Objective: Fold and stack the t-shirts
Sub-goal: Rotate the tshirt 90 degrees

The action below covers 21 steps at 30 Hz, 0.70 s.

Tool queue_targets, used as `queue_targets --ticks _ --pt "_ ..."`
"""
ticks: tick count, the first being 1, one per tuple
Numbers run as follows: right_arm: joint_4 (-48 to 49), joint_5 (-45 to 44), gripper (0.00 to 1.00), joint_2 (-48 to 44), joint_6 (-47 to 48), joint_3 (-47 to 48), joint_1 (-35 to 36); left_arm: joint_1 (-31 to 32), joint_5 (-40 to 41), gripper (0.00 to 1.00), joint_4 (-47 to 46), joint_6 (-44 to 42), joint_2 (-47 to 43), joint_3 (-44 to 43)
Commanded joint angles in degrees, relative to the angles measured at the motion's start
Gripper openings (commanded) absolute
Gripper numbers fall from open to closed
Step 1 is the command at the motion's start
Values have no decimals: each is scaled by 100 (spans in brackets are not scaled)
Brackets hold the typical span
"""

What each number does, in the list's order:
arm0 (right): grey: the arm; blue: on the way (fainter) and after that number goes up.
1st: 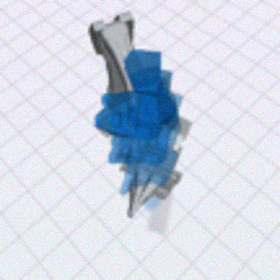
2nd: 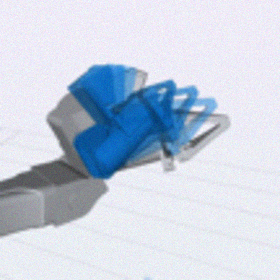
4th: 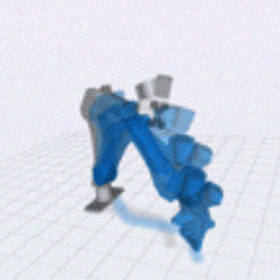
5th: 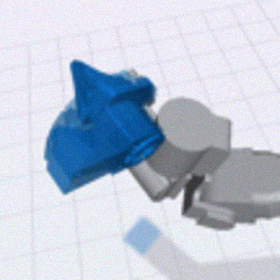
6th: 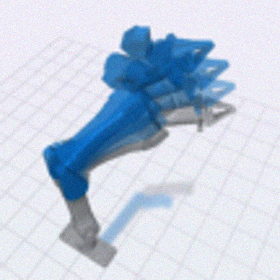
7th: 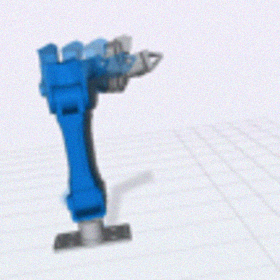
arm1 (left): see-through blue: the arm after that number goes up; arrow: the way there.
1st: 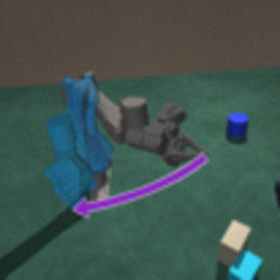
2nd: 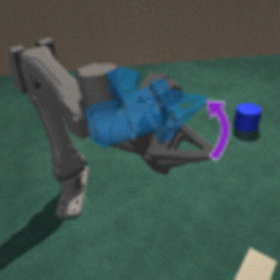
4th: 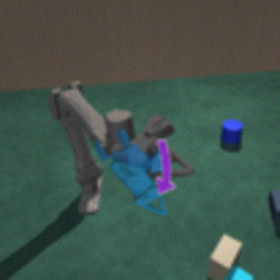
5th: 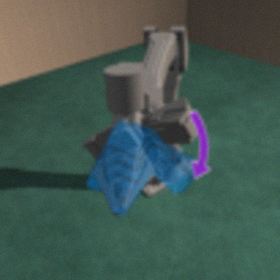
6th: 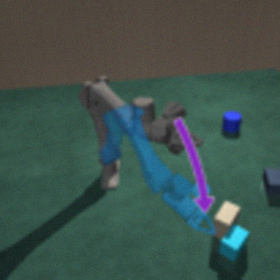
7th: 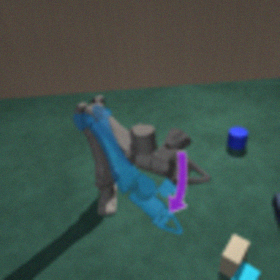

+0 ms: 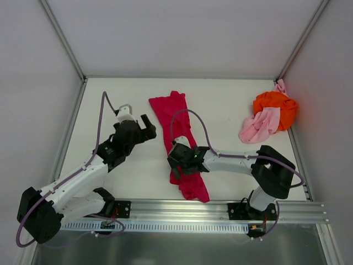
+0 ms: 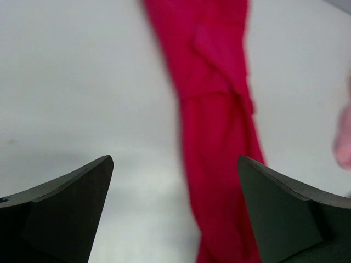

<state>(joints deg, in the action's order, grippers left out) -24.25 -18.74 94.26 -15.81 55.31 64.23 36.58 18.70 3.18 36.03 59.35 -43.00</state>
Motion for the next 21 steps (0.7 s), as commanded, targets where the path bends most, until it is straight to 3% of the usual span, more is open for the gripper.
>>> queue_targets --ticks 1,8,13,21 --pt "614 669 100 -39 -19 -64 -59 -125 1698 99 455 615 -459 669" --pt "1484 2056 100 5 210 -231 -147 -46 1452 99 166 599 -574 1013" --pt "1861 2541 100 40 439 -257 -174 7 1400 99 -63 440 -627 1101" --pt "1801 2288 100 444 518 -47 -262 7 1910 99 218 519 -1136 1092"
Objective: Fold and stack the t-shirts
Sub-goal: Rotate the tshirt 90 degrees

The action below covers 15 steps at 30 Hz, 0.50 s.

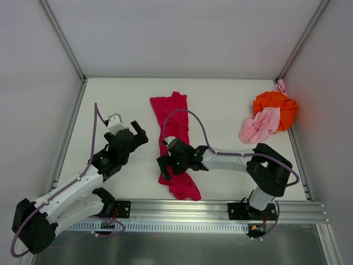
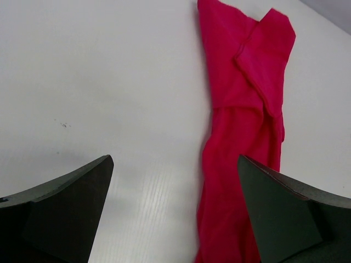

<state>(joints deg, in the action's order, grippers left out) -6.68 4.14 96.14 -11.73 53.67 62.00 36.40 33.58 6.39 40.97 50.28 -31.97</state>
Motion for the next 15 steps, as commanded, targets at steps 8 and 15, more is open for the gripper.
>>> queue_targets --ticks 8,15 --pt "-423 -2514 100 178 293 276 260 33 325 99 -243 25 377 -240" --pt "69 -4069 100 -586 951 -5 717 25 52 99 -613 -72 588 -222"
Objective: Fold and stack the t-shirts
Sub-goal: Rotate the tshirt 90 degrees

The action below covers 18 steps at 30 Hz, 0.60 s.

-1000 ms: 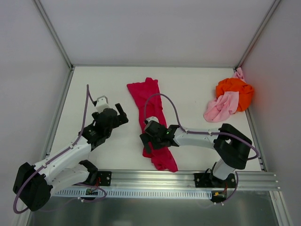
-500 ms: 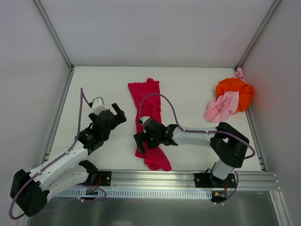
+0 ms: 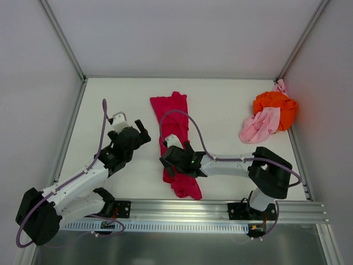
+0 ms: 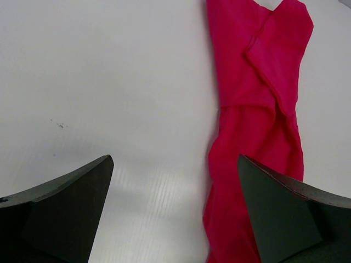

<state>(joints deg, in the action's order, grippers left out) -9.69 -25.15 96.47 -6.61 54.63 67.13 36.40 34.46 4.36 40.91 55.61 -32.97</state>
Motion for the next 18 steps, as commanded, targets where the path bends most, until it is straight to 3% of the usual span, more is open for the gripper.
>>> queue_targets --ticks 1,8,14,17,18 --pt "702 -959 100 -907 537 -293 238 25 -44 99 -410 -83 90 -139" --pt "1391 -561 100 -1937 1056 -857 239 33 -18 99 -542 -135 213 -227" --pt "1505 -896 100 -2422 529 -1209 11 25 79 99 -602 -232 -164 -183" --pt "1165 -1333 100 -2387 372 -799 -235 25 174 99 -569 -425 -253 -411" --pt "441 -1509 100 -2265 258 -535 -566 16 288 99 -420 -452 -192 -734"
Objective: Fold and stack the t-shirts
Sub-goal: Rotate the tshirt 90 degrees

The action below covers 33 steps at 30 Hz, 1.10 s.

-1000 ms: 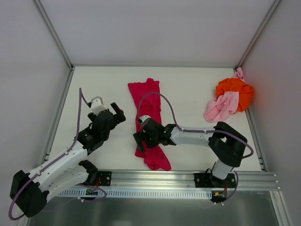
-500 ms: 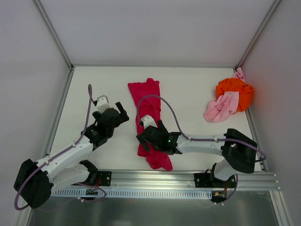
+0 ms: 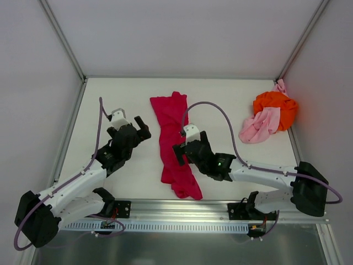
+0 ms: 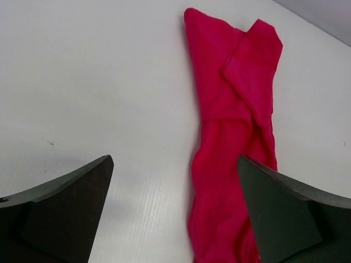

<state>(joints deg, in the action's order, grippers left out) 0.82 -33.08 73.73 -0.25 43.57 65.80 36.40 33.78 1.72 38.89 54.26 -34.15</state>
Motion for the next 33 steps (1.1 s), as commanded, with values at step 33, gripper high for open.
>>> queue_targets --ticks 33 --pt "-1006 2927 100 -764 -1346 -401 -507 -133 -1384 99 -445 -128 -126 190"
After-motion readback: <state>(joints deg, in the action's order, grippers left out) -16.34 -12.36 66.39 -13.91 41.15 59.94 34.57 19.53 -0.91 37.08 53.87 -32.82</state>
